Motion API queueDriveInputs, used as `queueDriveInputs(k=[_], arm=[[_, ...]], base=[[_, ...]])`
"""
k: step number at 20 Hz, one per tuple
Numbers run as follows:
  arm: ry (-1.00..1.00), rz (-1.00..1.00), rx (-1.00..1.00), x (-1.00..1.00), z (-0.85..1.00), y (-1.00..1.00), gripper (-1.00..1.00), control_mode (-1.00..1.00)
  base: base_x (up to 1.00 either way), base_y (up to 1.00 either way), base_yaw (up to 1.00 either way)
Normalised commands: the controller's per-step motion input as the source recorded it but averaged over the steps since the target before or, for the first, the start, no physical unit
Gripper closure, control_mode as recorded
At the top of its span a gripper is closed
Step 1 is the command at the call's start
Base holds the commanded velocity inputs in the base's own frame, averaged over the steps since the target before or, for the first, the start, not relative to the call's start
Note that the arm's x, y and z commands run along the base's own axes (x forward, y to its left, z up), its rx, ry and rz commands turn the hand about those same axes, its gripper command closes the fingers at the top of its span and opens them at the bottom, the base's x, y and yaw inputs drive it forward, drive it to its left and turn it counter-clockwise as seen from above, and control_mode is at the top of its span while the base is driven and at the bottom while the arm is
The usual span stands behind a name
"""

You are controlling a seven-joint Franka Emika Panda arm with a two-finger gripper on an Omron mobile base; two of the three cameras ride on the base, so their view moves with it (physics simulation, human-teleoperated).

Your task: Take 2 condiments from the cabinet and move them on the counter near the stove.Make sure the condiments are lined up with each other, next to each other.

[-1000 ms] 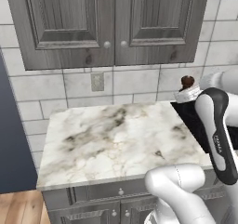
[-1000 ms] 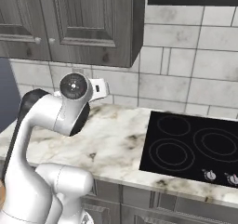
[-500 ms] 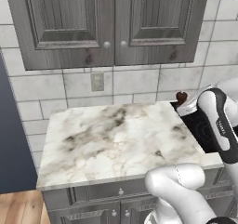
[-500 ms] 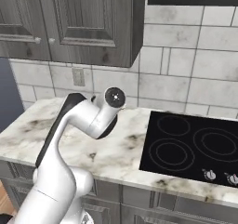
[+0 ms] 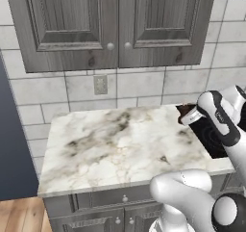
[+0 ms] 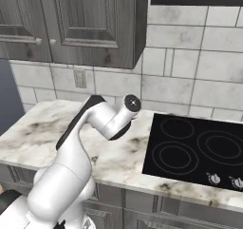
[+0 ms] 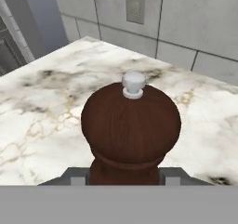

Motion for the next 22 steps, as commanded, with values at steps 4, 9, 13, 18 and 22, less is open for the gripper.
queueDriveInputs(k=[4,9,13,18,22], arm=[[0.00,0.00,0.00,0.19,-0.44,-0.34,1.00,-1.00],[0.00,0.00,0.00,0.14,-0.44,-0.38,1.00,-1.00],[0.00,0.00,0.00,0.17,-0.46,-0.29,1.00,-1.00],[0.00,0.00,0.00,0.07,-0.44,-0.17,1.00,-1.00],[0.00,0.00,0.00,0.00,-0.38,-0.02,1.00,-1.00]], base=[[0.00,0.00,0.00],[0.00,0.00,0.00],[0.00,0.00,0.00],[0.00,0.00,0.00],[0.00,0.00,0.00]])
